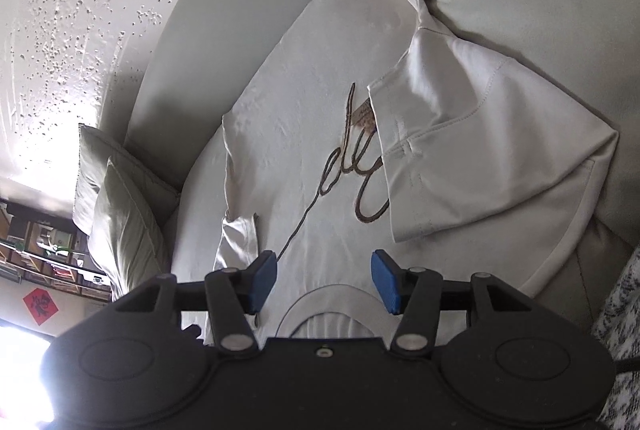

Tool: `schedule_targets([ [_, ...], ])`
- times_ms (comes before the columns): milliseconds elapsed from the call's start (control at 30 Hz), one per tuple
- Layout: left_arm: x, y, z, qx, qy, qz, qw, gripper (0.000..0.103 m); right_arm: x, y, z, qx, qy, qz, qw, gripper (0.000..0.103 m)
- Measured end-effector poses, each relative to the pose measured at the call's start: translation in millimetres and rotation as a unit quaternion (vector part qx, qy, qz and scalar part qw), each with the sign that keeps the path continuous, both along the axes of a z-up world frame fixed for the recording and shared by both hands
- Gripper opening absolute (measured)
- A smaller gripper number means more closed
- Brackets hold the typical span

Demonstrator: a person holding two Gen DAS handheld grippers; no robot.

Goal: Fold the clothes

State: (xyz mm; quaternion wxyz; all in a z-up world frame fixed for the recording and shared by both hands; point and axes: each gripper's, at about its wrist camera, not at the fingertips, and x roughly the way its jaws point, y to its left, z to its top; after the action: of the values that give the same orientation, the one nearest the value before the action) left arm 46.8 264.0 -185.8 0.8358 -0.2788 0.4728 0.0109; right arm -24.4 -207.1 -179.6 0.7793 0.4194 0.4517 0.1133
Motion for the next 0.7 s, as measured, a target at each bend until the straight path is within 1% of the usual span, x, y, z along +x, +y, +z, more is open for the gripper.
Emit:
schedule_targets([
  [100, 7, -1, -3, -0.02, 0.01, 0.0, 0.9998, 0.034, 0, -1, 0, 0.0, 0.0, -0.001, 1.0, 0.051],
  [133, 10, -3, -6, -0.027, 0.015, -0.009, 0.9995, 0.031, 0, -1, 0, 0.0, 0.002, -0.002, 1.0, 0.051],
  [167, 15, -6, -9, -0.036, 0.022, -0.02, 0.9989, 0.024, 0, -1, -2, 0.0, 0.004, -0.004, 1.0, 0.051],
  [200, 18, -9, -12, -0.042, 0.03, -0.028, 0.9983, 0.02, 0, -1, -3, 0.001, 0.006, -0.006, 1.0, 0.051],
  [233, 21, -12, -14, -0.046, 0.038, -0.034, 0.9977, 0.015, 0, -1, -4, 0.002, 0.008, -0.008, 1.0, 0.051],
  [267, 21, -13, -15, -0.047, 0.043, -0.035, 0.9974, 0.013, 0, -2, -5, 0.003, 0.01, -0.009, 1.0, 0.051],
  [300, 19, -11, -15, -0.048, 0.046, -0.028, 0.9974, 0.011, 0, -2, -5, 0.002, 0.011, -0.009, 1.0, 0.051],
  [333, 17, -10, -16, -0.051, 0.049, -0.018, 0.9973, 0.006, -1, -2, -6, 0.002, 0.011, -0.009, 1.0, 0.051],
  [400, 15, -8, -20, -0.047, 0.048, 0.001, 0.9978, 0.004, -2, -3, -5, 0.001, 0.011, -0.009, 1.0, 0.051],
  [433, 12, -9, -19, -0.033, 0.045, 0.009, 0.9984, 0.004, -2, -4, -5, 0.0, 0.01, -0.009, 1.0, 0.051],
  [467, 8, -11, -16, -0.01, 0.041, 0.011, 0.9991, 0.004, -2, -5, -5, -0.002, 0.01, -0.009, 1.0, 0.051],
  [533, 6, -21, -9, 0.046, 0.034, -0.008, 0.9983, 0.005, -1, -6, -4, -0.007, 0.01, -0.009, 1.0, 0.051],
  [600, 5, -36, 0, 0.103, 0.027, -0.037, 0.9936, 0.012, 1, -8, -2, -0.008, 0.007, -0.009, 1.0, 0.051],
  [633, 4, -42, 5, 0.125, 0.019, -0.048, 0.9908, 0.013, 1, -9, 0, -0.01, 0.003, -0.009, 1.0, 0.051],
  [667, 2, -48, 10, 0.147, 0.011, -0.058, 0.9874, 0.019, 2, -11, 3, -0.013, -0.004, -0.011, 1.0, 0.051],
  [700, 0, -51, 16, 0.16, -0.002, -0.064, 0.985, 0.022, 1, -14, 7, -0.017, -0.012, -0.015, 1.0, 0.051],
])
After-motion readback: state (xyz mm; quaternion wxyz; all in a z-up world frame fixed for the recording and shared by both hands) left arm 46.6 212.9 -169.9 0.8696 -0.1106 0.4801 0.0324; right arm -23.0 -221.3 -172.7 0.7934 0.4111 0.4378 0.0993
